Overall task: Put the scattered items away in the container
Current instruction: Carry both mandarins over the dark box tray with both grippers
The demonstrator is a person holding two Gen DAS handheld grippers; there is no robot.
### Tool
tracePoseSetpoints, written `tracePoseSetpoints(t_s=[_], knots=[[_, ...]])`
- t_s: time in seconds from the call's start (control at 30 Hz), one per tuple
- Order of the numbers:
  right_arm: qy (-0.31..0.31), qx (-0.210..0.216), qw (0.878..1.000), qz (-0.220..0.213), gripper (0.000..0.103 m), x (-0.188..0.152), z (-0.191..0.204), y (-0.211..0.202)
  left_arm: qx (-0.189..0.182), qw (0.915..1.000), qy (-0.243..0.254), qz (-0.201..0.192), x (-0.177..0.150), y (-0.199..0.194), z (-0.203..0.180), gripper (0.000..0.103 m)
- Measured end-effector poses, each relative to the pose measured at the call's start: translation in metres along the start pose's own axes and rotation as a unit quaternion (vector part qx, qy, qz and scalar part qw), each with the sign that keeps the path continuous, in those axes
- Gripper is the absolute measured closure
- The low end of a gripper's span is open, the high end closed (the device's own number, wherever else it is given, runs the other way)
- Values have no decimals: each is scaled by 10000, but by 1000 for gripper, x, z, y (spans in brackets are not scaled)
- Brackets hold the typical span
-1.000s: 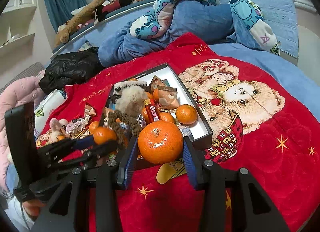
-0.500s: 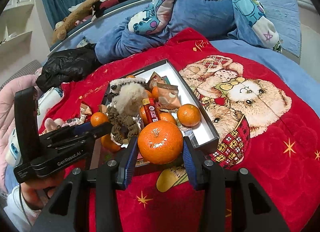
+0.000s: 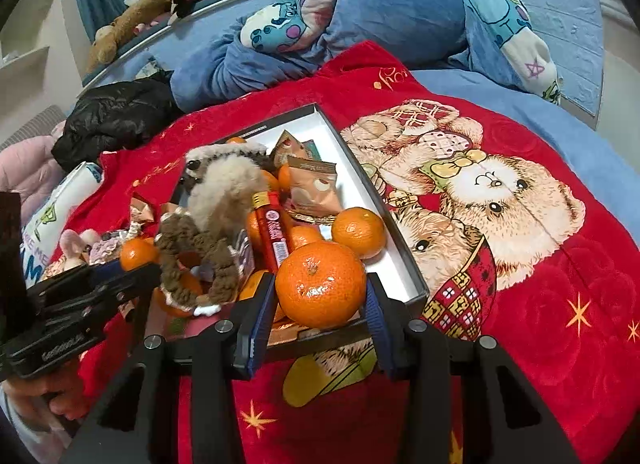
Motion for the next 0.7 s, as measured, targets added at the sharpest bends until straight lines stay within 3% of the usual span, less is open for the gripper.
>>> tracePoseSetpoints(t_s=[0.2,0.7], knots=[[-48,-122,9999,53,61,6,4,8,29,9995,203,251,-1,3,-1,64],[217,-150,9996,-28,59,14,2,12,-416,9983,96,400,9,16,-2,63]])
Point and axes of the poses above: each gripper's, at about its wrist camera, not at the fingertips, and y roughly the way its jaws point, z to its left, x to its top, the point moved 8 cm from there along y, roughly the way its jaws point, and after that the axes turned 4 degrees about z, right-handed, at the moved point
